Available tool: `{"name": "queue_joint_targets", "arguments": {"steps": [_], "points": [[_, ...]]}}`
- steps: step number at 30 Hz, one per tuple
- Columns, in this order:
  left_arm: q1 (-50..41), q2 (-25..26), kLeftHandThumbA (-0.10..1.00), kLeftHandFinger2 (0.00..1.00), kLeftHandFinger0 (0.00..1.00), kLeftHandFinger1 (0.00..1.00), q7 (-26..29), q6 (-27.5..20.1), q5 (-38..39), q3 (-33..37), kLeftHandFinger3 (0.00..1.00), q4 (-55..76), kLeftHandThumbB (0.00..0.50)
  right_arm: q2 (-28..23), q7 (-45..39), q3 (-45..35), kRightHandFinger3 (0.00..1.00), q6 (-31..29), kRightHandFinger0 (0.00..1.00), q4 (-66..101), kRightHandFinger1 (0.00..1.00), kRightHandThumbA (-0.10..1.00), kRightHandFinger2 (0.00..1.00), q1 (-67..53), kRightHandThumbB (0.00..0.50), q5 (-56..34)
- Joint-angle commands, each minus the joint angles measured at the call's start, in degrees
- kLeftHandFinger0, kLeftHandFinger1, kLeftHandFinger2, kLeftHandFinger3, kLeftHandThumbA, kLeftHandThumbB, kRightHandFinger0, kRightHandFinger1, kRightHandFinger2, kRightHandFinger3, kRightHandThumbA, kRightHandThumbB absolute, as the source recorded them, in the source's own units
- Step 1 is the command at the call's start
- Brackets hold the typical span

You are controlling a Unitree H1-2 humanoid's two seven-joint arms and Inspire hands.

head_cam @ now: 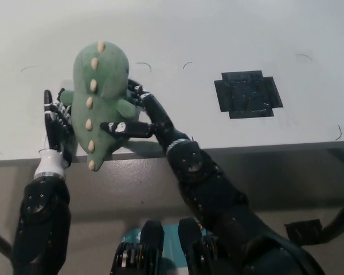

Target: Use both hands to pick up a dinasour on the right side and move it to the left side

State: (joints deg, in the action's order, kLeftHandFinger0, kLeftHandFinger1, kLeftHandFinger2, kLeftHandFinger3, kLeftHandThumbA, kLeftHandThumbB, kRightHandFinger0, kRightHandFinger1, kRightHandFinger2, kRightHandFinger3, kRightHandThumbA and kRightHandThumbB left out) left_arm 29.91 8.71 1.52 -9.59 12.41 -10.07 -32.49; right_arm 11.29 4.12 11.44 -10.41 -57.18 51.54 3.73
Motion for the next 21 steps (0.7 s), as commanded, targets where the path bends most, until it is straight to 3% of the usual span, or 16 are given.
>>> {"name": "queue_joint_targets", "arguments": {"steps": [1,3,8,14,18,21], "points": [[-2.30,2.73,1.00,1.00,1.00,1.00,-3.43,0.57,1.48,-0.81,1.00,3.31,0.285,-1.07,-2.47,-0.20,1.00,-3.15,1.00,5.89,1.00,1.00,1.00,-0.57,0.152,0.53],[-3.57,3.42,1.00,1.00,1.00,1.00,-4.11,0.89,1.26,-0.51,1.00,4.98,0.291,-1.76,-3.35,-0.61,1.00,-2.49,1.00,8.27,1.00,1.00,1.00,-1.94,0.164,-0.22],[-5.90,4.59,1.00,1.00,1.00,1.00,-6.06,0.51,1.21,0.30,1.00,8.49,0.374,-3.27,-5.10,-1.29,1.00,-2.29,1.00,12.75,1.00,1.00,1.00,-4.53,0.143,-1.24],[-7.65,4.90,1.00,1.00,1.00,1.00,-7.41,0.56,0.75,1.20,1.00,11.87,0.411,-5.07,-6.40,-1.37,1.00,-1.95,1.00,16.92,1.00,1.00,1.00,-6.54,0.144,-1.09],[-9.47,4.55,1.00,1.00,1.00,1.00,-7.29,0.50,0.04,1.53,1.00,14.15,0.427,-5.77,-8.21,-1.80,1.00,-1.60,1.00,20.23,1.00,1.00,1.00,-8.53,0.096,-2.54],[-11.23,3.37,1.00,1.00,1.00,1.00,-7.21,0.50,-0.53,2.37,1.00,16.07,0.465,-7.72,-9.42,-1.52,1.00,-1.03,1.00,26.42,1.00,1.00,1.00,-12.34,0.115,-2.38]]}}
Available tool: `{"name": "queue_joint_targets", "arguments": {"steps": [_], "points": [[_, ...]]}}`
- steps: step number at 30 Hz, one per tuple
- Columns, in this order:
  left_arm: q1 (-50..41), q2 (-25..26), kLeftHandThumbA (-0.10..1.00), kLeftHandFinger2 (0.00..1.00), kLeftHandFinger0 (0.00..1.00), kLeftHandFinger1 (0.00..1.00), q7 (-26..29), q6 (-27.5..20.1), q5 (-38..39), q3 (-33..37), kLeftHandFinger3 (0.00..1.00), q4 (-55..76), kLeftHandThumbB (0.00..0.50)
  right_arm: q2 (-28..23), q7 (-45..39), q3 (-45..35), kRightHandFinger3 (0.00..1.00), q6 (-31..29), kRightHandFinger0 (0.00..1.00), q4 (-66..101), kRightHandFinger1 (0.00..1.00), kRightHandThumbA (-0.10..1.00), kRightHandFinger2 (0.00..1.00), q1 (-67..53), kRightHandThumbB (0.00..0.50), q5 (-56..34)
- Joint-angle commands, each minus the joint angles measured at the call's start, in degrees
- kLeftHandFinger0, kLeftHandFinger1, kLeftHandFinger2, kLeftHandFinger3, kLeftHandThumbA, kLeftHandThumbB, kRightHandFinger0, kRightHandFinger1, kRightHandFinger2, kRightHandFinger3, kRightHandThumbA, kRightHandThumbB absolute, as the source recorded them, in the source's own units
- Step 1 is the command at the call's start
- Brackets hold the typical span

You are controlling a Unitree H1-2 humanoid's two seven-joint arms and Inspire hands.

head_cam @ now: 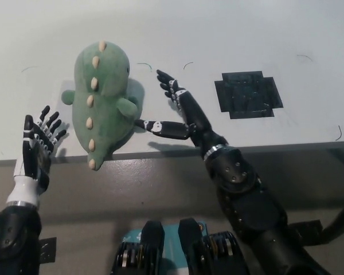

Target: Use both hands to pick up a dinasour on the right side and move it to the left side

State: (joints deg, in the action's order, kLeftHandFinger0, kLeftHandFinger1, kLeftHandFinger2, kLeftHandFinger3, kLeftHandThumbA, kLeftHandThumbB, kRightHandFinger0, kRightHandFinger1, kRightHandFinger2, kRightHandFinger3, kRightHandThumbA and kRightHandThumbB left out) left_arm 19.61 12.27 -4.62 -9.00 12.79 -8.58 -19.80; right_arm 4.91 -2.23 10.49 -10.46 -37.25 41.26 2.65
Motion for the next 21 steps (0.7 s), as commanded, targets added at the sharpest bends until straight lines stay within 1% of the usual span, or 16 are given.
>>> {"name": "queue_joint_targets", "arguments": {"steps": [1,4,6,7,8,9,10,12,13,14,15,16,18,21], "points": [[-1.51,-0.02,1.00,1.00,1.00,1.00,-0.92,0.20,-0.85,0.72,1.00,4.12,0.467,-1.22,-3.15,-0.39,1.00,-0.94,1.00,6.93,1.00,1.00,1.00,-2.49,0.126,-1.14],[-2.83,-1.38,1.00,1.00,1.00,1.00,-0.33,0.48,-1.14,1.22,1.00,5.91,0.461,-2.90,-4.04,-0.09,1.00,0.83,1.00,12.12,1.00,1.00,1.00,-5.64,0.127,-0.65],[-4.11,-2.02,1.00,1.00,1.00,1.00,-0.31,0.94,-0.81,1.33,1.00,7.42,0.456,-3.90,-4.84,0.05,1.00,1.71,1.00,15.89,1.00,1.00,1.00,-7.99,0.105,-0.66],[-5.09,-2.65,1.00,1.00,1.00,1.00,-0.22,1.00,-0.79,1.56,1.00,8.83,0.441,-4.75,-5.69,-0.26,1.00,2.00,1.00,18.19,1.00,1.00,1.00,-9.49,0.100,-1.53],[-5.75,-3.07,1.00,1.00,1.00,1.00,-0.13,1.10,-0.87,1.75,1.00,9.79,0.440,-5.31,-6.24,-0.55,1.00,2.31,1.00,19.84,1.00,1.00,1.00,-10.58,0.096,-2.19],[-6.37,-3.49,1.00,1.00,1.00,1.00,-0.04,1.16,-1.02,1.97,1.00,10.68,0.432,-5.94,-6.83,-0.92,1.00,2.59,1.00,21.49,1.00,1.00,1.00,-11.76,0.105,-3.06],[-7.20,-4.10,1.00,1.00,1.00,1.00,0.19,1.15,-1.10,2.12,1.00,11.91,0.430,-6.89,-7.67,-1.33,1.00,3.16,1.00,23.44,1.00,1.00,1.00,-13.02,0.107,-4.11],[-8.05,-4.64,1.00,1.00,1.00,1.00,0.35,1.72,-1.17,2.33,1.00,13.35,0.443,-7.87,-8.15,-1.66,1.00,3.39,1.00,25.24,1.00,1.00,1.00,-14.22,0.106,-4.65],[-8.45,-4.92,1.00,1.00,1.00,1.00,0.37,1.69,-1.16,2.37,1.00,13.96,0.441,-8.41,-8.51,-1.81,1.00,2.91,1.00,25.88,1.00,1.00,1.00,-14.73,0.097,-4.98],[-9.35,-5.68,1.00,1.00,1.00,1.00,0.26,1.84,-0.60,2.40,1.00,15.50,0.424,-9.66,-9.05,-2.31,1.00,2.97,1.00,27.91,1.00,1.00,1.00,-16.23,0.107,-5.77],[-9.66,-5.98,1.00,1.00,1.00,1.00,0.18,1.94,-0.38,2.40,1.00,16.07,0.423,-10.12,-9.23,-2.52,1.00,3.11,1.00,28.72,1.00,1.00,1.00,-16.83,0.106,-6.06],[-10.16,-6.22,1.00,1.00,1.00,1.00,-0.02,1.63,-0.62,2.58,1.00,16.70,0.403,-10.69,-9.47,-3.08,1.00,2.97,1.00,30.06,1.00,1.00,1.00,-17.85,0.098,-6.90],[-11.02,-6.47,1.00,1.00,1.00,1.00,0.09,1.91,-0.80,2.39,1.00,18.15,0.386,-11.46,-9.50,-3.71,1.00,2.63,1.00,31.21,1.00,1.00,1.00,-18.81,0.092,-7.00],[-12.51,-7.60,1.00,1.00,1.00,1.00,0.38,2.00,-1.33,2.82,1.00,19.91,0.374,-12.80,-9.63,-5.42,1.00,2.39,1.00,33.36,1.00,1.00,1.00,-21.51,0.148,-8.44]]}}
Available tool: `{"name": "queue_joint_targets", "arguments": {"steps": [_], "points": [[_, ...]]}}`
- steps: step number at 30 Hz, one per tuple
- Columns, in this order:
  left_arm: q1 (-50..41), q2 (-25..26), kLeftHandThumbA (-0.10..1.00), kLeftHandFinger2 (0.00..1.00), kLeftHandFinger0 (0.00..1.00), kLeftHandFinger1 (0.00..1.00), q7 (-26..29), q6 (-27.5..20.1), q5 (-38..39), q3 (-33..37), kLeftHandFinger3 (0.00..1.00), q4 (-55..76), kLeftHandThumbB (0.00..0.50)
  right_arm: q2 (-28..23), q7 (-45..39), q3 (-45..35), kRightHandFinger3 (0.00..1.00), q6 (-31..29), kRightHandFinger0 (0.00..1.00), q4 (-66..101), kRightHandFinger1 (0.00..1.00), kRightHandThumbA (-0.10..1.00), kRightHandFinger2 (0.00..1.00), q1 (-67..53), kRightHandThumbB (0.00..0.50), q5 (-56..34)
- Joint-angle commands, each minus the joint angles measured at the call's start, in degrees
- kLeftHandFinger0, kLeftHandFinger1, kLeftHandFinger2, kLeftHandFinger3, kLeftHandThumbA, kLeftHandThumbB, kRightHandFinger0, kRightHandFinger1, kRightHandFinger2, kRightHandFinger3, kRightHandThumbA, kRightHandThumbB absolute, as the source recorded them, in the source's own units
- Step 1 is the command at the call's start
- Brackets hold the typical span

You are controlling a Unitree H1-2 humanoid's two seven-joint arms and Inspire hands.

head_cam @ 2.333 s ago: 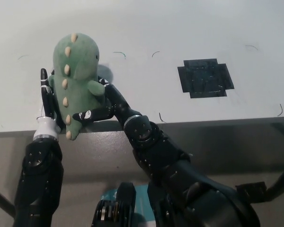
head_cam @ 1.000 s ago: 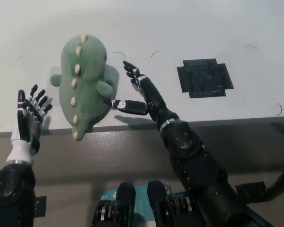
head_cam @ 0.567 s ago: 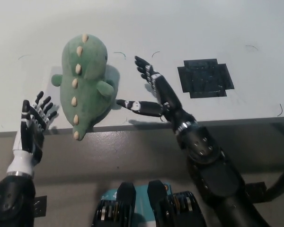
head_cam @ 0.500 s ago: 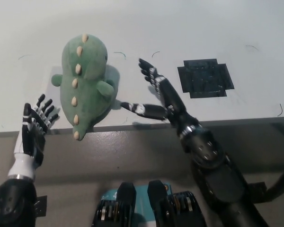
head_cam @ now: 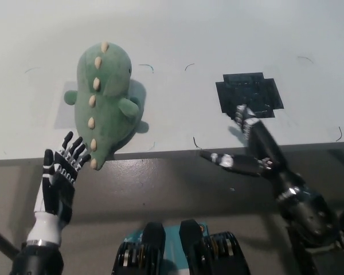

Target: Use both hands to pick up a dinasour on the right side and move it to the left side

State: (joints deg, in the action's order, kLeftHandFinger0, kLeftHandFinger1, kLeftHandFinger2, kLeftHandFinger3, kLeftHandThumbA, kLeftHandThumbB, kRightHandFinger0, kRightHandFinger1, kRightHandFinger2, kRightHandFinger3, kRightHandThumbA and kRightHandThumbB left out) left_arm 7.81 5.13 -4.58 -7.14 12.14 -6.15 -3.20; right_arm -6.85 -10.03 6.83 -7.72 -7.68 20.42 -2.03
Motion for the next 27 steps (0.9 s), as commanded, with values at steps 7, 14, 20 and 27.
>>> {"name": "queue_joint_targets", "arguments": {"steps": [7,14,20,27], "points": [[-3.43,-1.78,1.00,1.00,1.00,1.00,-0.11,0.37,-0.72,1.49,1.00,5.81,0.344,-3.76,-2.85,-5.12,1.00,-1.89,1.00,6.44,1.00,1.00,1.00,-5.16,0.110,-6.78],[-6.91,-2.51,1.00,1.00,1.00,1.00,-0.72,-1.72,-1.56,3.05,1.00,6.18,0.364,-7.82,-4.33,-8.96,1.00,-2.42,1.00,9.17,1.00,1.00,1.00,-11.09,0.161,-10.17],[-7.71,-2.80,1.00,1.00,1.00,1.00,-3.39,-6.26,1.56,3.64,1.00,2.51,0.352,-9.79,-4.65,-10.95,1.00,-2.37,1.00,9.48,1.00,1.00,1.00,-14.72,0.184,-11.00],[-7.42,-3.90,1.00,1.00,1.00,1.00,-3.65,-8.48,1.93,3.39,1.00,-1.80,0.423,-11.38,-6.27,-13.32,1.00,-1.55,1.00,8.95,1.00,1.00,1.00,-19.56,0.214,-14.50]]}}
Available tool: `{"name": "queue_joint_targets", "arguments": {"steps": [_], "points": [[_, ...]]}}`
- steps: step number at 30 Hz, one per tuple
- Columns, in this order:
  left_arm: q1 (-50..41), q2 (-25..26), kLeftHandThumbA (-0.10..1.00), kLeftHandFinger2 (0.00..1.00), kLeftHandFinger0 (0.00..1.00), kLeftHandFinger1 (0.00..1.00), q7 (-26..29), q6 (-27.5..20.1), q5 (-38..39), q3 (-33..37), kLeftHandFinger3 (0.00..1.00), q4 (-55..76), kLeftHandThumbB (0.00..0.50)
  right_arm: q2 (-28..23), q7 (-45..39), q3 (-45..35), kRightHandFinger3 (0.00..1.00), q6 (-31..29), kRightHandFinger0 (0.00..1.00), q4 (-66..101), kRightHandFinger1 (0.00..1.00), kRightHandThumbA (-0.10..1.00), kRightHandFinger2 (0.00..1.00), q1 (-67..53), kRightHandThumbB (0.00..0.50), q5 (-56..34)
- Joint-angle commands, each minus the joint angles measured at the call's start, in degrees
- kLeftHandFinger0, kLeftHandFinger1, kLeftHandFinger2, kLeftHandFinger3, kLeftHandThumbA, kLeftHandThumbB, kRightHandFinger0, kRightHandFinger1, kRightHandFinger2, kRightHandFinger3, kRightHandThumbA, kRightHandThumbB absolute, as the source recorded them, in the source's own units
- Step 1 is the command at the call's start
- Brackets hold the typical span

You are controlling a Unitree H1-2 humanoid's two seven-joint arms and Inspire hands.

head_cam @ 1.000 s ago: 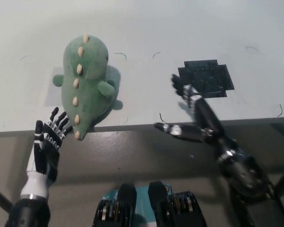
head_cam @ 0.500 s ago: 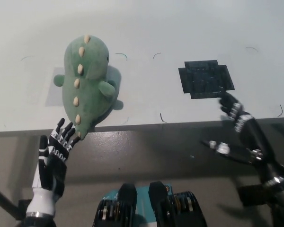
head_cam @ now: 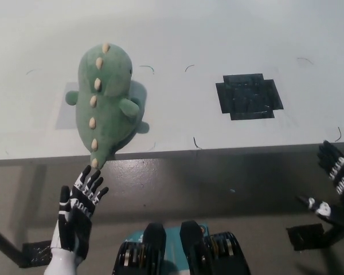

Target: Use both hands to pick up a dinasour on the right side and move it to the left side

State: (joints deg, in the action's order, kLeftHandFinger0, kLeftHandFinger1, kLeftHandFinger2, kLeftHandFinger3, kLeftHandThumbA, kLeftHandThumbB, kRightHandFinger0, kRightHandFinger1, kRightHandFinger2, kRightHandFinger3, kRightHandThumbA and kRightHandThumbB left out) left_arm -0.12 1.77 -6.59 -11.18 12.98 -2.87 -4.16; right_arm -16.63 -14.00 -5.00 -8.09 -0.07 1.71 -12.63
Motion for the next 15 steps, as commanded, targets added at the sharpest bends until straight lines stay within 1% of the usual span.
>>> {"name": "queue_joint_targets", "arguments": {"steps": [1,4,6,7,9,11,12,13,14,15], "points": [[0.76,-0.47,1.00,1.00,1.00,1.00,-1.53,-4.50,0.82,0.06,1.00,-1.22,0.429,-1.43,-2.15,-1.65,1.00,-1.34,1.00,1.02,1.00,1.00,1.00,-1.17,0.211,-3.93],[1.62,-0.31,1.00,1.00,1.00,1.00,-1.71,-6.08,0.37,-0.02,1.00,-3.49,0.422,-0.84,-2.56,-2.13,1.00,-2.57,1.00,-0.27,1.00,1.00,1.00,-2.34,0.218,-4.64],[1.94,-0.26,1.00,1.00,1.00,1.00,-1.79,-6.52,0.27,0.02,1.00,-4.48,0.413,-0.23,-2.38,-2.07,1.00,-3.41,1.00,-1.22,1.00,1.00,1.00,-2.99,0.206,-4.11],[2.03,-0.29,1.00,1.00,1.00,1.00,-1.63,-6.42,0.18,-0.01,1.00,-4.54,0.424,0.07,-2.31,-1.93,1.00,-3.80,1.00,-1.61,1.00,1.00,1.00,-3.05,0.203,-3.85],[2.11,-0.34,1.00,1.00,1.00,1.00,-1.63,-6.69,0.21,-0.03,1.00,-4.92,0.414,0.46,-2.22,-1.56,1.00,-4.39,1.00,-2.12,1.00,1.00,1.00,-3.10,0.208,-3.14],[1.98,-0.23,1.00,1.00,1.00,1.00,-1.71,-6.64,0.04,0.17,1.00,-4.68,0.416,1.18,-2.08,-0.86,1.00,-3.69,1.00,-1.13,1.00,1.00,1.00,-3.31,0.216,-2.72],[1.92,-0.20,1.00,1.00,1.00,1.00,-1.75,-6.23,0.12,0.26,1.00,-4.34,0.428,1.47,-1.90,-0.68,1.00,-3.55,1.00,-0.99,1.00,1.00,1.00,-3.30,0.223,-2.40],[2.35,0.00,1.00,1.00,1.00,1.00,-1.58,-6.33,-0.18,0.21,1.00,-4.06,0.420,1.83,-1.45,-0.37,1.00,-3.51,1.00,-1.09,1.00,1.00,1.00,-2.53,0.235,-1.52],[2.35,0.00,1.00,1.00,1.00,1.00,-1.58,-6.34,-0.18,0.21,1.00,-4.06,0.419,1.84,-1.44,-0.37,1.00,-3.51,1.00,-1.09,1.00,1.00,1.00,-2.53,0.235,-1.51],[2.35,0.02,1.00,1.00,1.00,1.00,-1.62,-6.36,-0.20,0.25,1.00,-3.97,0.406,1.96,-1.40,-0.33,1.00,-3.42,1.00,-0.98,1.00,1.00,1.00,-2.53,0.241,-1.46]]}}
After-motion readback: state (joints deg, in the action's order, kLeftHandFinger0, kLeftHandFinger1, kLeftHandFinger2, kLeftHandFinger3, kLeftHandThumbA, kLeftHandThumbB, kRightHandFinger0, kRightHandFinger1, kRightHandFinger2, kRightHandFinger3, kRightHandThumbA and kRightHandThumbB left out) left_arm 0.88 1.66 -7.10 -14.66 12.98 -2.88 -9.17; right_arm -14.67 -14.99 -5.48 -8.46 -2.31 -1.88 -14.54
